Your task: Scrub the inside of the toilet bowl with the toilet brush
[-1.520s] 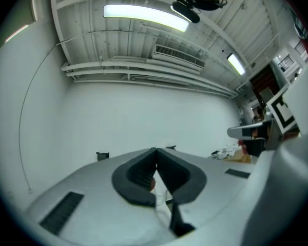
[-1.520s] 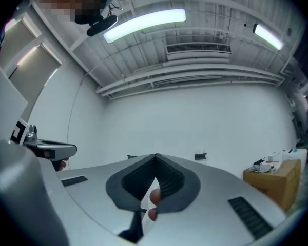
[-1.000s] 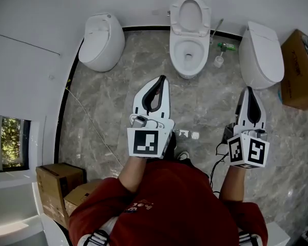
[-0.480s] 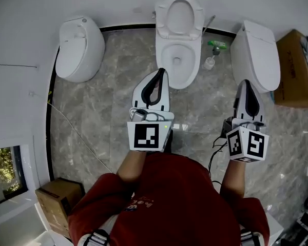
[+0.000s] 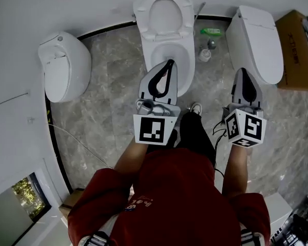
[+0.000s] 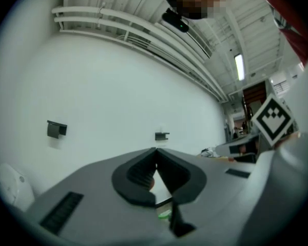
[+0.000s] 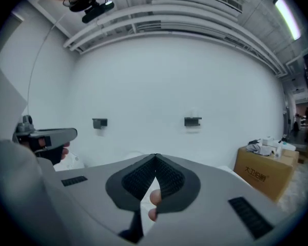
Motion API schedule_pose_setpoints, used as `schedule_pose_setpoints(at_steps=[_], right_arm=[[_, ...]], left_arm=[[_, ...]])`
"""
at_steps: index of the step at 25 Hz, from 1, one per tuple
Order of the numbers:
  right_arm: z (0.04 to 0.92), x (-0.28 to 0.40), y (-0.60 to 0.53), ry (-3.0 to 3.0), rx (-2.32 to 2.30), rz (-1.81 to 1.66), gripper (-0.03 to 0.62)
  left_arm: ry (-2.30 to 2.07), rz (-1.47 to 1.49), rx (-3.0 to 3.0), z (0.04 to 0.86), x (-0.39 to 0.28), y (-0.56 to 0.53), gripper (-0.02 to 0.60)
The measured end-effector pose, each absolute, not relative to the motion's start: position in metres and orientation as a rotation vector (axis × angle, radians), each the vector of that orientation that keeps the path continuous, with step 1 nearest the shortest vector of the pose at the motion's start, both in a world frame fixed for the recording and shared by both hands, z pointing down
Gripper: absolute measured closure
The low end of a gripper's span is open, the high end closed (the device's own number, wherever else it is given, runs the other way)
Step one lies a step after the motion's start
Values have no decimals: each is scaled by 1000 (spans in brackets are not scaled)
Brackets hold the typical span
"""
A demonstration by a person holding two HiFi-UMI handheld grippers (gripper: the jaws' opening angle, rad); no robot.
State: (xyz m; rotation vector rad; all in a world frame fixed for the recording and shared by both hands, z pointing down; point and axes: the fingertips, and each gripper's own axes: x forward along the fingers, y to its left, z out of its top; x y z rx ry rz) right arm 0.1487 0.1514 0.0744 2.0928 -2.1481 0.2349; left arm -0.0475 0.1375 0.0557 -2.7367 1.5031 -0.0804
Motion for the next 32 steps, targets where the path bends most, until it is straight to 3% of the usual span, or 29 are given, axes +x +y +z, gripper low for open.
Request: schedule_pose_setpoints(at_steps=[11, 13, 15, 20, 26, 32], right_arm=[[336, 262, -35, -1941, 1897, 682, 594], [394, 269, -60, -1906, 1785, 780, 538], [449, 275, -86, -1873, 1699, 846, 523], [573, 291, -135, -1759, 1534, 1024, 454], [694, 281, -156, -1595, 1275, 1087, 398], [765, 287, -157, -1409, 1149, 1166, 391]], left_arm=[[1519, -214, -2820, 225, 88, -48, 581], [1543, -254, -2829, 263, 103, -74, 581], [1574, -262, -2833, 303, 114, -100, 581], [1627, -412, -2821, 402, 120, -146, 580], [1708, -539, -2826, 464, 103, -157, 581], [1755, -586, -2824, 488, 95, -155, 581]])
